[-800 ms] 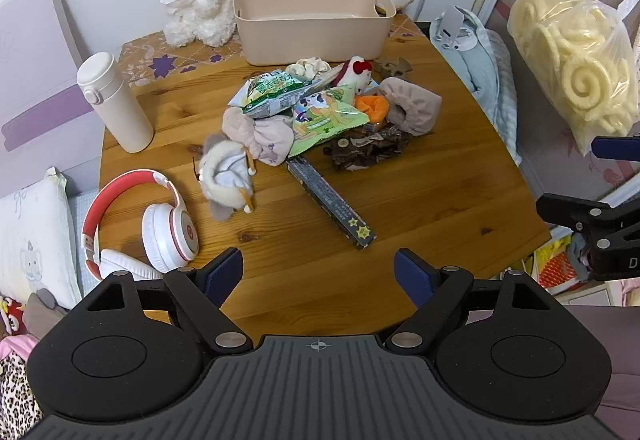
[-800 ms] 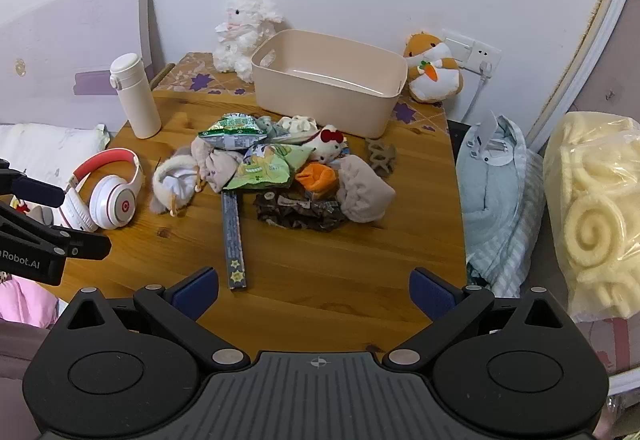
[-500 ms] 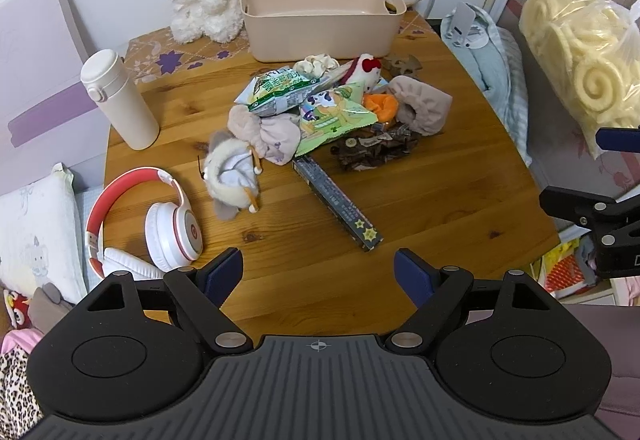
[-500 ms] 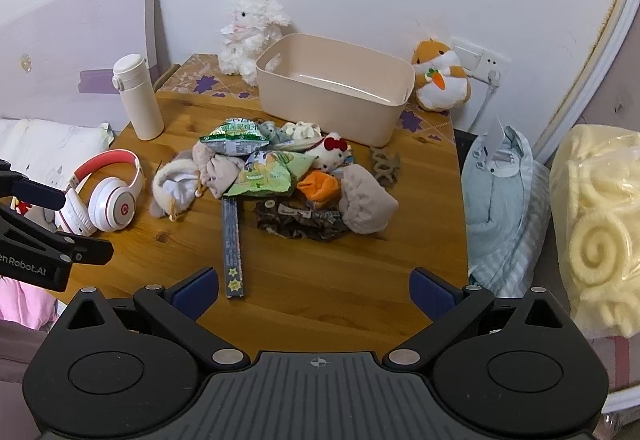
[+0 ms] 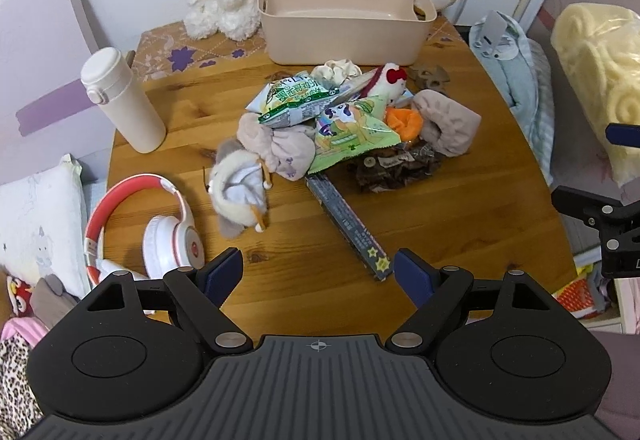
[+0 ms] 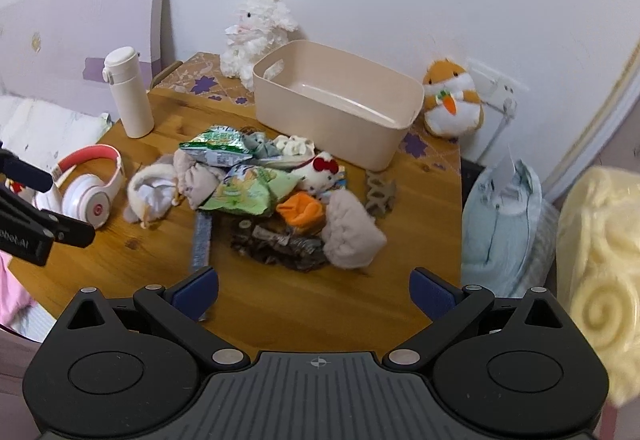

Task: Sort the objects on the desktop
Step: 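Move both tools toward the pile of clutter on the table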

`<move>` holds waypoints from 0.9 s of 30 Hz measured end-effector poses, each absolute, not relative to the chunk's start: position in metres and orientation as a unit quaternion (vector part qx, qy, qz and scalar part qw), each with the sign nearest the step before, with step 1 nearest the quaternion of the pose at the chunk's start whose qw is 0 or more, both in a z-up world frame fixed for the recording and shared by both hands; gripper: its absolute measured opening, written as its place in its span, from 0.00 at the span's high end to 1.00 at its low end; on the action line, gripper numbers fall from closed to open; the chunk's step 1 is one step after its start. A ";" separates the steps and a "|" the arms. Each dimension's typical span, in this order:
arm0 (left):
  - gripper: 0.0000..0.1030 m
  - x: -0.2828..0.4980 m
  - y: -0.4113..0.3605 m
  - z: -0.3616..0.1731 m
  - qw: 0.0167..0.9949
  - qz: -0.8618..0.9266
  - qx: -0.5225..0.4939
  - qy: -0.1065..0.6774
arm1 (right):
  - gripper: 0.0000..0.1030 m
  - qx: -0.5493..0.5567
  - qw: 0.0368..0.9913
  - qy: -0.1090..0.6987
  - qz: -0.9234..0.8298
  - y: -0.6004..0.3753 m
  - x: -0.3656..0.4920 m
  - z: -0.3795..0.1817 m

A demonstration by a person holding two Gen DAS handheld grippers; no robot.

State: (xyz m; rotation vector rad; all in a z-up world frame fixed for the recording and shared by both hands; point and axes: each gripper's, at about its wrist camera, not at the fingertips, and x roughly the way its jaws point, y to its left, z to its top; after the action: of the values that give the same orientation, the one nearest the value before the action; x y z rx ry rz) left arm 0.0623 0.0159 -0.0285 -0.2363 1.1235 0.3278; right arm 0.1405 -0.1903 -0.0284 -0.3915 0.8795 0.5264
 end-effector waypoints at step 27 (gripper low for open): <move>0.19 0.164 0.020 -0.125 0.790 0.246 -0.190 0.529 | 0.00 -0.255 0.789 0.425 0.364 -0.204 0.285 -0.140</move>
State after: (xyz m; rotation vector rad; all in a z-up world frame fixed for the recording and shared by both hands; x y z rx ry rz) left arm 0.1636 0.0202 -0.1250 -0.4086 1.1391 0.5297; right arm 0.2846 -0.2041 -0.1398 -0.5502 0.9156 0.7836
